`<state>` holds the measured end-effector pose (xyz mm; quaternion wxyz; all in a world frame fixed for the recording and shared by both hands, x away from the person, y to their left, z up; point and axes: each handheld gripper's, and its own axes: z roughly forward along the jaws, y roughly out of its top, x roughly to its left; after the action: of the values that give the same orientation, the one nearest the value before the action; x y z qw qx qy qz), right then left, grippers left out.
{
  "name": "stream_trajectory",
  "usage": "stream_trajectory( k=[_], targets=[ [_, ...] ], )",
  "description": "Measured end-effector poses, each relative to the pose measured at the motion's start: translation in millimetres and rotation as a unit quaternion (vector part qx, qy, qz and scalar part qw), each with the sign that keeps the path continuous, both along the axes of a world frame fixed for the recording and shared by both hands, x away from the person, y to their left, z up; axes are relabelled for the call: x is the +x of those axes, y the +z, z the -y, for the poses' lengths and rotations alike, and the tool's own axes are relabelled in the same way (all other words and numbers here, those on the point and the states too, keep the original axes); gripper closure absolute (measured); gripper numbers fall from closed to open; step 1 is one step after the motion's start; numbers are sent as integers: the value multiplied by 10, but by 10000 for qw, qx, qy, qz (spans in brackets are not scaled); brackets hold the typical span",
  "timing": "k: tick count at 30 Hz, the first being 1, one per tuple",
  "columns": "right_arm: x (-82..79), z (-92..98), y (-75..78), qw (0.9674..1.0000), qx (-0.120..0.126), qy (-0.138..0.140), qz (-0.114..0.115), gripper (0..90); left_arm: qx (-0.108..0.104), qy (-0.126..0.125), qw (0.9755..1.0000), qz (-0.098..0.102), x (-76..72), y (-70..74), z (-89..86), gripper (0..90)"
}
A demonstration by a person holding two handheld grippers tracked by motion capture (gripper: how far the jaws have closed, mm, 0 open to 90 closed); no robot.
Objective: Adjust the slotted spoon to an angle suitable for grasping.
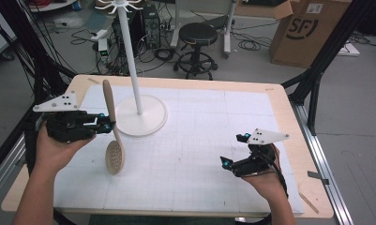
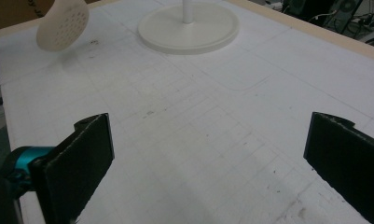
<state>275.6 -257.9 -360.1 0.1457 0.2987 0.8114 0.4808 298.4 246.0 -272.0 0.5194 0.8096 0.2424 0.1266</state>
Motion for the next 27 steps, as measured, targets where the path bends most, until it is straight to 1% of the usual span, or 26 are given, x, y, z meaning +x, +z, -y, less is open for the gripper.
stream_trajectory(
  k=[2,3,5,6,10,12,14,16,18,22,27],
  targets=[
    [4,-12,-1,10000,-2,16,32,2,-31,21,10000,-2,7,38,-15,758],
    [1,-16,-1,10000,-17,14,6,2,-33,26,10000,-2,12,57,-23,757],
    [-2,-28,-2,10000,-19,21,-21,2,-20,33,10000,5,23,96,-35,758],
    [2,-27,-3,10000,-34,31,16,2,8,15,10000,2,39,119,-43,757],
    [3,-19,12,10000,20,26,19,2,-94,13,9999,-89,116,195,-59,758],
    [1,-13,23,10000,68,36,40,2,-115,57,9999,-89,157,245,-65,758],
    [-3,-11,24,10000,63,42,32,2,-73,113,9999,-102,194,298,-61,757],
    [1,-10,17,10000,45,33,34,2,26,181,9998,-88,224,355,-57,757],
    [0,-7,17,10000,54,24,5,2,81,191,9998,-77,244,397,-58,757],
    [-1,-2,28,10000,68,38,39,2,61,226,9997,-87,261,457,-62,757],
    [-8,-2,30,10000,55,24,36,2,-43,216,9997,-133,301,509,-73,757]
  ],
)
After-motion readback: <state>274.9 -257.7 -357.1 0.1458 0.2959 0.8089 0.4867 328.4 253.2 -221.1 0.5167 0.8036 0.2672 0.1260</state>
